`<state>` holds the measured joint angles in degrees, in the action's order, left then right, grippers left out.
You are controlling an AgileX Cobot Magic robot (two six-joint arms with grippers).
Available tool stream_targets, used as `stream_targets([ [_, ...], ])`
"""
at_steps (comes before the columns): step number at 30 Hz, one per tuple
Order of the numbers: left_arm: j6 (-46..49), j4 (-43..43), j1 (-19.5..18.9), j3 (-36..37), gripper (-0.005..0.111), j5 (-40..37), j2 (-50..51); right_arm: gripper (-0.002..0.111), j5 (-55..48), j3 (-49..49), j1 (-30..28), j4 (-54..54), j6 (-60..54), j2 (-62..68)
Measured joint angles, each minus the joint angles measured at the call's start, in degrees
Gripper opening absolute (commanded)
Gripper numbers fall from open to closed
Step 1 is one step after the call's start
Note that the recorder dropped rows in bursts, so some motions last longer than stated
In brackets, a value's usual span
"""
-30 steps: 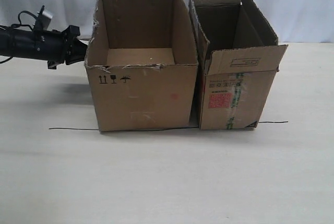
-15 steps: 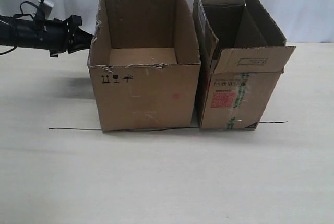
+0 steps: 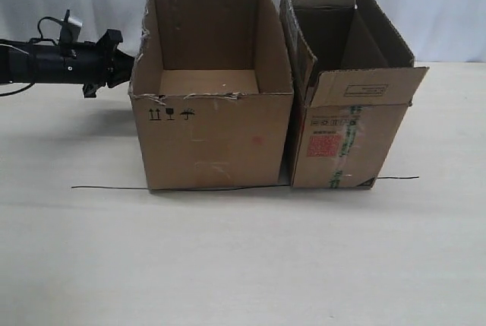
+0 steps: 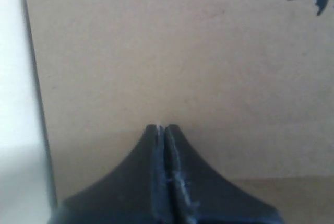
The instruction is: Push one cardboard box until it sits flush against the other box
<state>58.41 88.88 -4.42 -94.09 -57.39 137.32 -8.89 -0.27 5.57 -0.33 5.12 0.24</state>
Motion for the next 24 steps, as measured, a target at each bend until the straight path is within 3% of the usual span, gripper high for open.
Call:
stream_targets([
  [24,-1.28,2.62,0.00,-0.05,0.000,-7.60,1.87,0.005,0.00,0.00,0.00,0.00,0.00,0.00],
])
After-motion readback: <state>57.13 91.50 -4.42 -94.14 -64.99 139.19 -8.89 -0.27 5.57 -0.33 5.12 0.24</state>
